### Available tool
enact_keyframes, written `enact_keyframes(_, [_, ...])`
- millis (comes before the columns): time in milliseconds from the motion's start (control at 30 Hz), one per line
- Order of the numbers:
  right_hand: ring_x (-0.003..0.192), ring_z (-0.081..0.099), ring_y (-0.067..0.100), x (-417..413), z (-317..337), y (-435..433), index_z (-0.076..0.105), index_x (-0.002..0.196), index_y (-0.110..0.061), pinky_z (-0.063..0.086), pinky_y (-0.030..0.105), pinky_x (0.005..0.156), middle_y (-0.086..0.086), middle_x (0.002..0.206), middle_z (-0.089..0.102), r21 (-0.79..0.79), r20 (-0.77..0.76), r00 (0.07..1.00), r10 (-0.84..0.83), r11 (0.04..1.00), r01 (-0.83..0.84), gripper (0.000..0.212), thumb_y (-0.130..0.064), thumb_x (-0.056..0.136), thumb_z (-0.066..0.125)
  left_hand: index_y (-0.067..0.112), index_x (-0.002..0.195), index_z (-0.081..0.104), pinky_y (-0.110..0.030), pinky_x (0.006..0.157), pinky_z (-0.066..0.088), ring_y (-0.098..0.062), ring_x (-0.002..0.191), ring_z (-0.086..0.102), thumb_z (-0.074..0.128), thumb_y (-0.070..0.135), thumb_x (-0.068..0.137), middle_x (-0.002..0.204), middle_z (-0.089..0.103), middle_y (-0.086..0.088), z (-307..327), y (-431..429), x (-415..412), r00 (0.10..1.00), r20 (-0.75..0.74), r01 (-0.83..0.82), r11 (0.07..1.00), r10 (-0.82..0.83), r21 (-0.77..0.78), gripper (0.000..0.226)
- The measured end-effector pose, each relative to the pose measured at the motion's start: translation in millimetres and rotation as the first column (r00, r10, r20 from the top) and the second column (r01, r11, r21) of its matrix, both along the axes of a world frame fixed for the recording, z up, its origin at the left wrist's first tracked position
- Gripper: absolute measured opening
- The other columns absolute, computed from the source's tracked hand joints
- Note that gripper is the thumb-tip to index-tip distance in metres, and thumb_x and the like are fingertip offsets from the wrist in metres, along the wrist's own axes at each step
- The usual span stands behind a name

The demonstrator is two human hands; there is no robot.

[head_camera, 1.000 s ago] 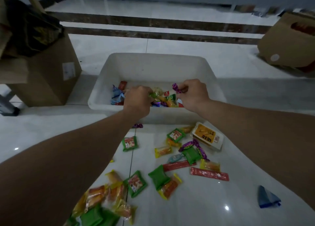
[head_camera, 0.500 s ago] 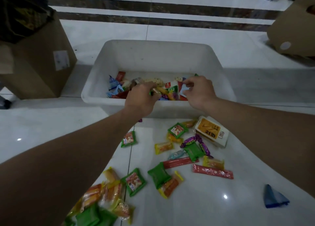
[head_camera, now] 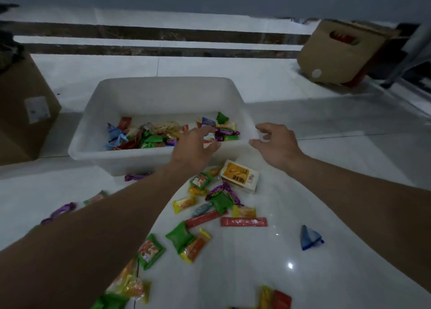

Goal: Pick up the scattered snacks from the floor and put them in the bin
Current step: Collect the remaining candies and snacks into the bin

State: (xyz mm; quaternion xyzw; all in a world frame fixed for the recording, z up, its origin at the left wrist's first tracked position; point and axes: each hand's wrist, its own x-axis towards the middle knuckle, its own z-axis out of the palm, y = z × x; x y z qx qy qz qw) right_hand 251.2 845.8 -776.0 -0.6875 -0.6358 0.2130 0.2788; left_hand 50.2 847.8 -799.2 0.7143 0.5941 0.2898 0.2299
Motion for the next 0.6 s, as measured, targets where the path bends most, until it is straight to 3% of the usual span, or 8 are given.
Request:
enact_keyframes(267, [0.119,0.055,0.021,75,-22,-77,0.057,0.131,-0.015,0.042,0.028,0.103,0.006,0.133,0.057,-0.130,0.012,0.986,-0.166,0.978,0.166,0.047,-0.025,0.087,0.069,0.024,0.129,0.056,-0.033,0.097,0.043,-0.024,0.115,0.055,0.062,0.035,0.089,0.127,0.060,-0.006,-37,-46,79,0.969,-0.062,0.235,0.968,-0.241,-0.090,0.042])
enact_keyframes(467, [0.109,0.059,0.018,110,-66,-133,0.059,0.128,-0.017,0.043,0.019,0.090,0.006,0.127,0.060,-0.283,0.031,0.965,-0.261,0.924,0.259,0.044,-0.022,0.086,0.069,0.021,0.129,0.056,-0.033,0.099,0.040,-0.024,0.120,0.052,0.062,0.037,0.089,0.130,0.057,-0.009,-74,-74,120,0.945,-0.042,0.314,0.936,-0.324,-0.157,0.043])
enact_keyframes(600, [0.120,0.054,0.020,128,-91,-158,0.056,0.131,-0.017,0.042,0.025,0.100,0.004,0.135,0.055,-0.370,0.110,0.956,-0.272,0.881,0.294,0.045,-0.025,0.088,0.066,0.025,0.131,0.054,-0.033,0.094,0.042,-0.022,0.110,0.056,0.061,0.039,0.090,0.128,0.057,-0.007,-93,-80,129,0.922,-0.087,0.356,0.914,-0.378,-0.193,0.043])
